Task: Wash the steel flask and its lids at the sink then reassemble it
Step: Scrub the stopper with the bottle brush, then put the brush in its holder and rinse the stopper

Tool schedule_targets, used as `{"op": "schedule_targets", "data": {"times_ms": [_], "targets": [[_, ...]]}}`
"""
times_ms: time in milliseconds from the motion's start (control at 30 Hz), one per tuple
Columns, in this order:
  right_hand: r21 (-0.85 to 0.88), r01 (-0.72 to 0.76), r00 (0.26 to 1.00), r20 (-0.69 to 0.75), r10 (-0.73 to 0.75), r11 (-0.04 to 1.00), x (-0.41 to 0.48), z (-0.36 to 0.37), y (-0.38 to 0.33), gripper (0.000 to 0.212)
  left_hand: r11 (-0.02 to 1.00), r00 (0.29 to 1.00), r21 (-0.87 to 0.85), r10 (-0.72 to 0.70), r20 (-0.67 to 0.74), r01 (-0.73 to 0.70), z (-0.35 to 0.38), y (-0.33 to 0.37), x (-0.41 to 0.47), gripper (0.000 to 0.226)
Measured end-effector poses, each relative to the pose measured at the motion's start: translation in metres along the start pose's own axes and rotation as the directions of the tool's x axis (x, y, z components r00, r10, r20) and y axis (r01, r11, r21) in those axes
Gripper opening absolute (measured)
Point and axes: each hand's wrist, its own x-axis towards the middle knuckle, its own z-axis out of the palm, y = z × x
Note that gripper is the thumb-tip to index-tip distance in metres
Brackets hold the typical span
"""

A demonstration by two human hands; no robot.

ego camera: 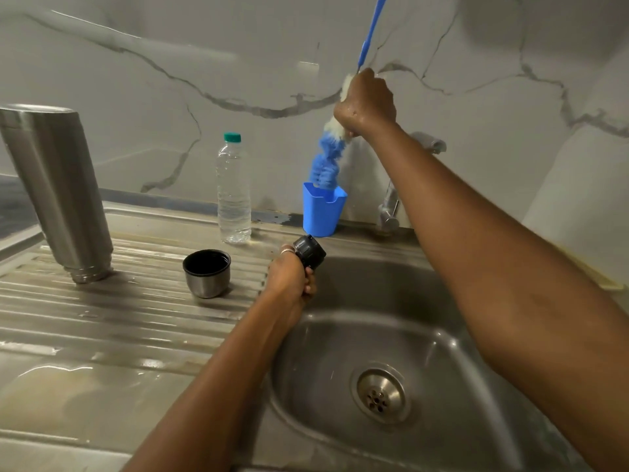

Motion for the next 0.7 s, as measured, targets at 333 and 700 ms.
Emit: {"op": "schedule_targets", "data": {"times_ms": [333,700], "targets": [[-0.045,-0.052,0.985,0.163,0.058,0.998,-0.002,0.062,0.022,0.04,1.0,0.999,-0.003,-0.011,0.041,0.011,0.006,-0.003,0.0,0.035],[0.08,-0.148,0.972,0.197,0.13,0.986,-0.009,0.079,0.039,0.034,1.0,0.999,0.021,-0.006,0.048,0.005,0.004,-0.001,-0.001,0.035]]}}
